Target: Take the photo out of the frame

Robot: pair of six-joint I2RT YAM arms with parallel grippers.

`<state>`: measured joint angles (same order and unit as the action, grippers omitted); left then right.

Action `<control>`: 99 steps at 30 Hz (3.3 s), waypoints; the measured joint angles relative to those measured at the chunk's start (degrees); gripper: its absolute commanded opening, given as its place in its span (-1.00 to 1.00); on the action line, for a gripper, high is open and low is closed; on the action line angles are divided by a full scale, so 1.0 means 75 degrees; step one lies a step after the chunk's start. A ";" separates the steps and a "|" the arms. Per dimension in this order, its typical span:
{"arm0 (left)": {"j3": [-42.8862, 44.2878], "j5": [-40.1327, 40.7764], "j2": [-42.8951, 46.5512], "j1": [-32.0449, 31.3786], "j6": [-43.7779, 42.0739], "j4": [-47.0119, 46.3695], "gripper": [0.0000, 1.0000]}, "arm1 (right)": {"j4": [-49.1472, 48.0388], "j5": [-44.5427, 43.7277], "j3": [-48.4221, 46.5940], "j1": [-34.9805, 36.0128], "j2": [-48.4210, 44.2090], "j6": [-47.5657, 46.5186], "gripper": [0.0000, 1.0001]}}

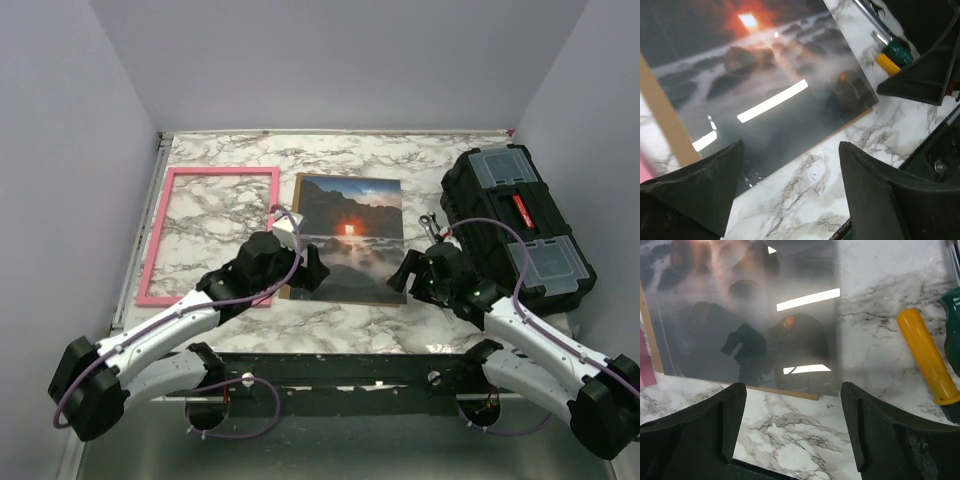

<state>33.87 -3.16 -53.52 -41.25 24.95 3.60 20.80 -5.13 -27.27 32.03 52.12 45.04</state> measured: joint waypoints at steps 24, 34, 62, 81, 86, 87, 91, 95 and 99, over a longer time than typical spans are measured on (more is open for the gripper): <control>0.0828 0.1177 -0.2623 -0.2419 0.0256 -0.0985 0.62 | -0.2235 0.1026 0.2430 -0.0921 -0.1489 0.1448 0.18; 0.0831 0.1399 -0.2684 -0.2425 0.0166 -0.0982 0.62 | -0.2273 0.1075 0.2465 -0.0924 -0.1947 0.1600 0.13; 0.2095 0.2894 -0.6146 -0.4191 -0.3727 -0.3185 0.21 | -0.2308 0.1734 0.2273 -0.0924 -0.1976 0.2221 0.08; 0.2253 0.2751 -0.6228 -0.3946 -0.3456 -0.2795 -0.47 | -0.2165 0.1719 0.2226 -0.0924 -0.2075 0.2224 0.08; 0.2279 0.2900 -0.6254 -0.3838 -0.3433 -0.2751 -0.52 | -0.1504 0.1096 0.1979 -0.0924 -0.2346 0.2241 0.26; 0.2285 0.2929 -0.6263 -0.3821 -0.3430 -0.2751 -0.53 | -0.1314 0.0889 0.1912 -0.0924 -0.2410 0.2247 0.31; 0.2311 0.3025 -0.6277 -0.3748 -0.3430 -0.2742 -0.52 | -0.0603 0.0017 0.1722 -0.0924 -0.2611 0.2282 0.29; 0.2457 0.3057 -0.6376 -0.3748 -0.3416 -0.2667 -0.28 | -0.0379 -0.0338 0.1719 -0.0924 -0.2471 0.2232 0.29; 0.2448 0.2853 -0.6344 -0.3634 -0.3008 -0.2521 0.06 | -0.0866 -0.0122 0.1725 -0.0924 -0.1746 0.1824 0.26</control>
<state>52.23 18.24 -101.10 -68.51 2.39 -15.31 14.31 -6.04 -14.33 25.10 39.03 58.72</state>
